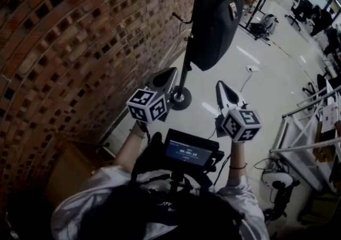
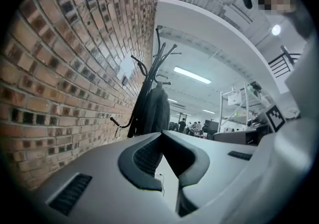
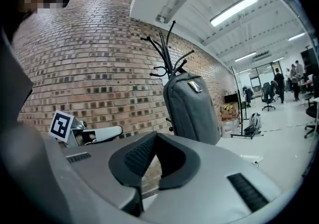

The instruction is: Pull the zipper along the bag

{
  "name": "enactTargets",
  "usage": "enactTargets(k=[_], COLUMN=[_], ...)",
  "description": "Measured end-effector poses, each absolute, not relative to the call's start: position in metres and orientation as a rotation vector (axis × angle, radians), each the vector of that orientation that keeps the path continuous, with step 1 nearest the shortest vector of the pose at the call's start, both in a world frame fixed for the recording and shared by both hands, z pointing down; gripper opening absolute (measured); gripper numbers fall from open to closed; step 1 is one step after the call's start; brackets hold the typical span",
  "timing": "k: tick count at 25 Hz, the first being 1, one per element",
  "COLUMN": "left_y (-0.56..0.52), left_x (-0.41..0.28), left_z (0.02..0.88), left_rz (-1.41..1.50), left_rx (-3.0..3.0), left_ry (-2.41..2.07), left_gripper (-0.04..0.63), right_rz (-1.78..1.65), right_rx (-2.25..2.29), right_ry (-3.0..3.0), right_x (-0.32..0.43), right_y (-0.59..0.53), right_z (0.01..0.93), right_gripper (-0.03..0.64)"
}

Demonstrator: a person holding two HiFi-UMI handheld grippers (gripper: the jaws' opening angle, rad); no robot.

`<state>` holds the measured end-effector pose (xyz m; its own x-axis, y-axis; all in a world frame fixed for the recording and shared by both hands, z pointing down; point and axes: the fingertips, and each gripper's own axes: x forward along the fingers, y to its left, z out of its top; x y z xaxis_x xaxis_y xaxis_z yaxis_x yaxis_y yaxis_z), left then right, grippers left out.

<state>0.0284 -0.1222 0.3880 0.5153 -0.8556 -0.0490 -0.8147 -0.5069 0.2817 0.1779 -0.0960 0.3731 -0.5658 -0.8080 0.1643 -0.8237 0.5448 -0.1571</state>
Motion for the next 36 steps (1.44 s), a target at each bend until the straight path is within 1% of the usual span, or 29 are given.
enactTargets(k=[10,22,36], left_y=[-0.079,-0.094,-0.107], left_x=[0.025,0.020,0.021], left_z=[0.366,0.367,0.371], left_rz=[-0.275,-0.245,-0.230], left_rx=[2.519,2.554,2.564], left_ry=[-1.517,-1.458,-1.437], left_gripper=[0.008,0.007,0.008], right_rz=[0.353,0.328,0.323], right_rx=[1.372,1.381,1.374], right_ry=[-2.769,-2.747,-2.723], right_x=[0.157,0.135,0.130], right_y=[-0.065,-0.074,-0.084], right_z=[0.371,0.369,0.376], right_gripper=[-0.003,-0.004,-0.005])
